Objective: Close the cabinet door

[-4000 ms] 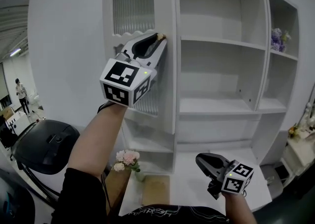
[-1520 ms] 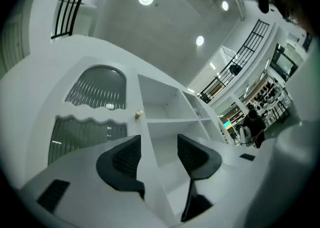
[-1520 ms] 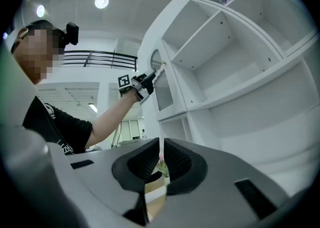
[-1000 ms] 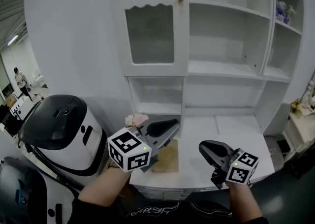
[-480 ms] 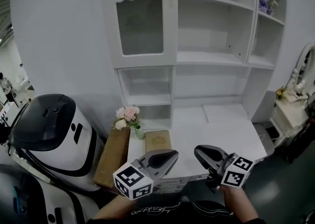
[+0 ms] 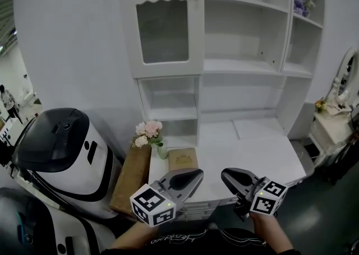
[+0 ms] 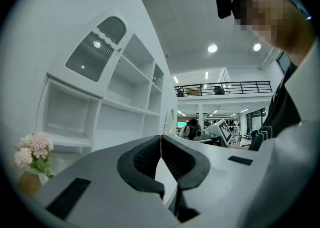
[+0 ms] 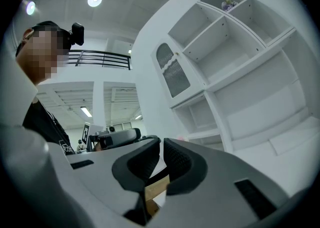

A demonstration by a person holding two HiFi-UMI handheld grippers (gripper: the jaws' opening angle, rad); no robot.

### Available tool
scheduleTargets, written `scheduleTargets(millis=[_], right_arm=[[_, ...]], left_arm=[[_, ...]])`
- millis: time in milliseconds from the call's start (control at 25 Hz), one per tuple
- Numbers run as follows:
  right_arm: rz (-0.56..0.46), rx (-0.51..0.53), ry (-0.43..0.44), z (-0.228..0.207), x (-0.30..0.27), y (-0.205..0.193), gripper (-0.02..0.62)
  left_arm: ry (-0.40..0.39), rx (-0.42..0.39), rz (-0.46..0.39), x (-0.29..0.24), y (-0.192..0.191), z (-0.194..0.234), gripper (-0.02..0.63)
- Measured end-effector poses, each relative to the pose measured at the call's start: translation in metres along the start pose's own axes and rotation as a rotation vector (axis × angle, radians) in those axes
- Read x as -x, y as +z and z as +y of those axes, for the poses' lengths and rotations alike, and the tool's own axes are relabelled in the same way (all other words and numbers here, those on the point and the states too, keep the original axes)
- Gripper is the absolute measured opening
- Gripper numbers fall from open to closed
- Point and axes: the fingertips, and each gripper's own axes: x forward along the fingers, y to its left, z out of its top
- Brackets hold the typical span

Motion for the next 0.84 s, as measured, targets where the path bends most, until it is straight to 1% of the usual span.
scheduleTargets(millis=[200,840], right_arm=[[0.003,-0.005,0.007,-0.001,-0.006,0.0,0.057],[0.043,-0.018,0.014,-0.013,-0.024,-0.013,0.057]], left_arm=[[0.017,-0.033,0.022,-0.002,-0.006,0.003,0.023],[0.037,0.013,0.023,-0.001,-0.016,0.03,0.023]])
